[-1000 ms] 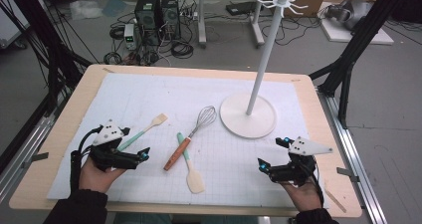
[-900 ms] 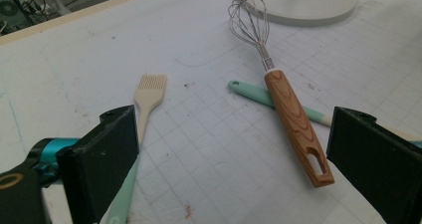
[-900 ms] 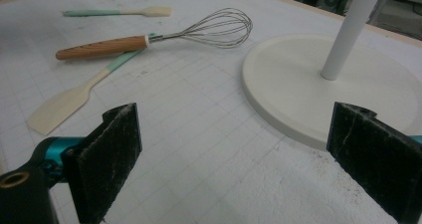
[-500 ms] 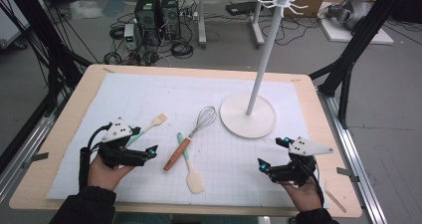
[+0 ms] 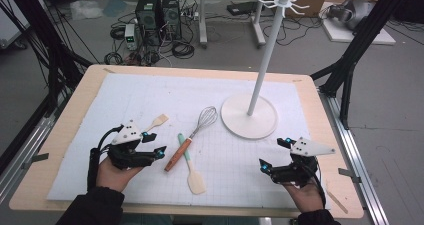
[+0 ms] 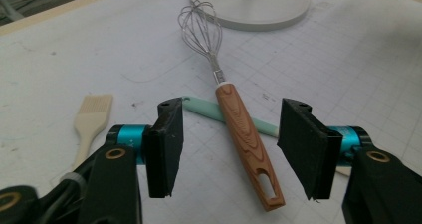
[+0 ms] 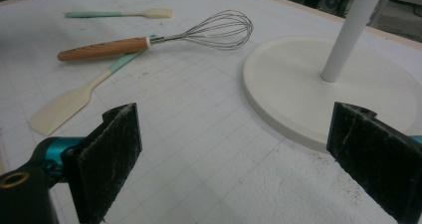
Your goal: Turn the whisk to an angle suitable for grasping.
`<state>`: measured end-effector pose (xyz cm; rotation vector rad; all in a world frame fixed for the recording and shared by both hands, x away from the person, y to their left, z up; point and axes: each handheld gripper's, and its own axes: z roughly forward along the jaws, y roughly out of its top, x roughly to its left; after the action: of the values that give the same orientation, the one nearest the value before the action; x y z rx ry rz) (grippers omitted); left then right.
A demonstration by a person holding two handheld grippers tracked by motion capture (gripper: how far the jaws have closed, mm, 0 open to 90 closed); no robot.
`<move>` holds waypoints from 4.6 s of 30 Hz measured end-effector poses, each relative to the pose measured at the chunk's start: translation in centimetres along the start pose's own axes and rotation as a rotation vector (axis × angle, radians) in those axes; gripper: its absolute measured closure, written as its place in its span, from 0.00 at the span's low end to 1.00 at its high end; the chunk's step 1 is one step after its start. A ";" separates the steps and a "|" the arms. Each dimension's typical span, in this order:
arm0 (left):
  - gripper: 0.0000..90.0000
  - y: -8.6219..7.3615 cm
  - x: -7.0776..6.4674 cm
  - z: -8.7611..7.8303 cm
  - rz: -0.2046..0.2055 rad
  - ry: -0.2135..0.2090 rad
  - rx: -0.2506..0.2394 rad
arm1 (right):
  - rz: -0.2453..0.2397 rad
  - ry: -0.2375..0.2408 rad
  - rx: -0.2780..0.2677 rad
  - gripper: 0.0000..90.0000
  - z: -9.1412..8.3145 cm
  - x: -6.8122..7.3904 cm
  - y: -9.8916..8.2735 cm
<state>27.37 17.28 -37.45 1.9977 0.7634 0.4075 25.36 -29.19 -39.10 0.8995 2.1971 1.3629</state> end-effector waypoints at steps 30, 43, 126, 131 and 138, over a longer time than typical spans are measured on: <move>0.99 -1.4 -2.3 4.2 0.033 -0.103 0.124 | -0.006 0.000 -0.002 0.06 0.0 -0.1 0.0; 0.99 -2.6 -3.4 5.0 0.071 -0.133 0.206 | -0.007 -0.001 -0.005 0.06 -0.1 0.0 0.0; 0.99 -3.8 -2.0 4.1 0.078 -0.071 0.261 | -0.013 0.000 -0.009 0.06 -0.1 0.1 0.1; 0.98 -3.9 -1.9 4.1 0.074 -0.067 0.260 | -0.011 0.001 -0.010 0.06 -0.1 0.1 0.1; 0.97 -3.8 -2.0 4.0 0.077 -0.070 0.257 | -0.012 0.001 -0.009 0.06 -0.1 0.1 0.1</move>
<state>26.79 14.82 -42.75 2.2743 0.7262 0.2940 25.26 -29.16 -38.94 0.8808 2.1913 1.3671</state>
